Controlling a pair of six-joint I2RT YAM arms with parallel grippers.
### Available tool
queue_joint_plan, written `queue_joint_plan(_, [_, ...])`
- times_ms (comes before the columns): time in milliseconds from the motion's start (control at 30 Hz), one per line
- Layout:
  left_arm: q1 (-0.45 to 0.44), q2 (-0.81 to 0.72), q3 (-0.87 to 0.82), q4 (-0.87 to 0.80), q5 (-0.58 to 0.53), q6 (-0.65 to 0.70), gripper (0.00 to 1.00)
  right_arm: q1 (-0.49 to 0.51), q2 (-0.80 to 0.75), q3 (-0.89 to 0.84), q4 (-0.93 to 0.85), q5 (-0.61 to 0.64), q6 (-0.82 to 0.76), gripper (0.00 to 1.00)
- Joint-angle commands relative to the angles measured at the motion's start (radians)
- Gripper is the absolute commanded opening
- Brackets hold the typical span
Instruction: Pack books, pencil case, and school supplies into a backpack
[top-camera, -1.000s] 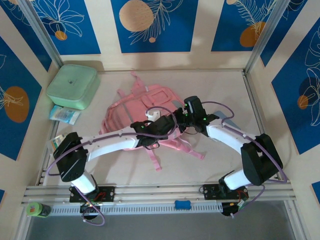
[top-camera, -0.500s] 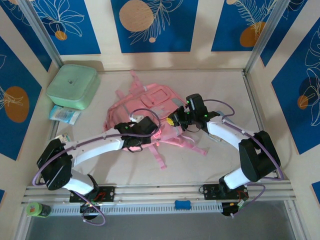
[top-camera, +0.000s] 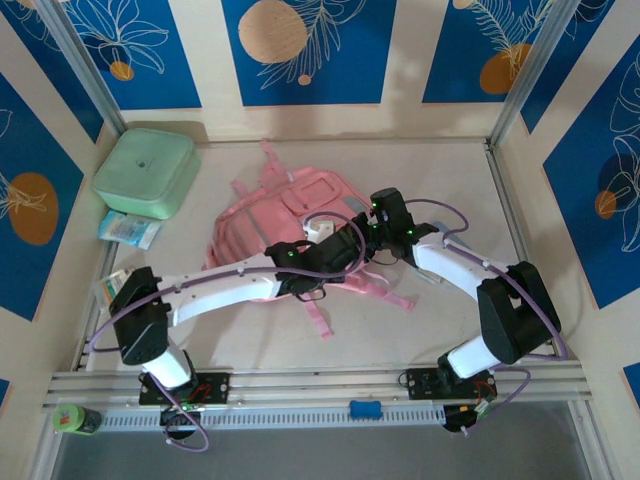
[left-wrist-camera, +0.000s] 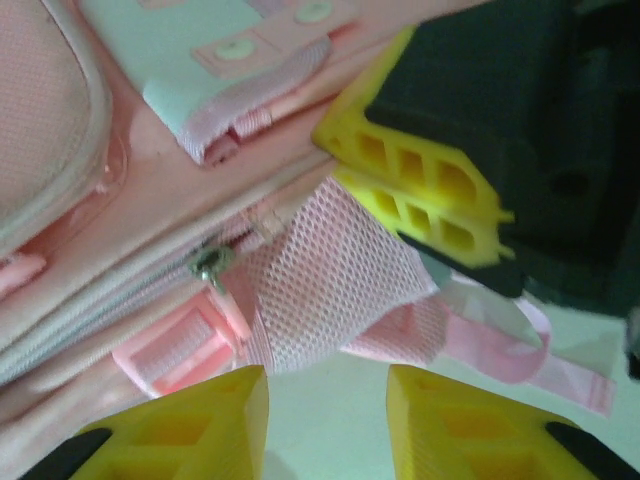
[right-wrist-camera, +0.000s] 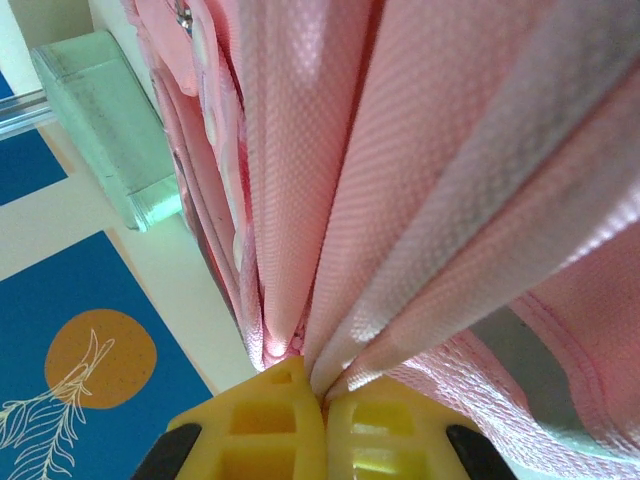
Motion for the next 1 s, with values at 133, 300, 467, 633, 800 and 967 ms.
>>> queue_joint_plan(133, [-0.007,0.043,0.003,-0.094,-0.151,-0.137,0.37,0.011,0.011,0.035,0.062,-0.052,0.02,0.0])
queue_joint_plan(300, [-0.006,0.063,0.003,-0.05,-0.161,-0.145,0.38,0.011,0.014,0.039,0.067,-0.054,0.022,0.0])
queue_joint_plan(467, [0.005,0.102,0.032,-0.042,-0.151,-0.156,0.37,0.013,0.016,0.039,0.068,-0.056,0.024,0.0])
queue_joint_plan(633, [0.006,0.124,0.032,-0.049,-0.155,-0.198,0.33,0.014,0.016,0.04,0.068,-0.056,0.026,0.0])
queue_joint_plan(800, [0.037,0.155,0.028,-0.016,-0.139,-0.205,0.32,0.02,0.018,0.046,0.068,-0.054,0.028,0.0])
queue_joint_plan(967, [0.054,0.162,0.043,-0.017,-0.199,-0.202,0.26,0.03,0.022,0.045,0.065,-0.051,0.027,0.0])
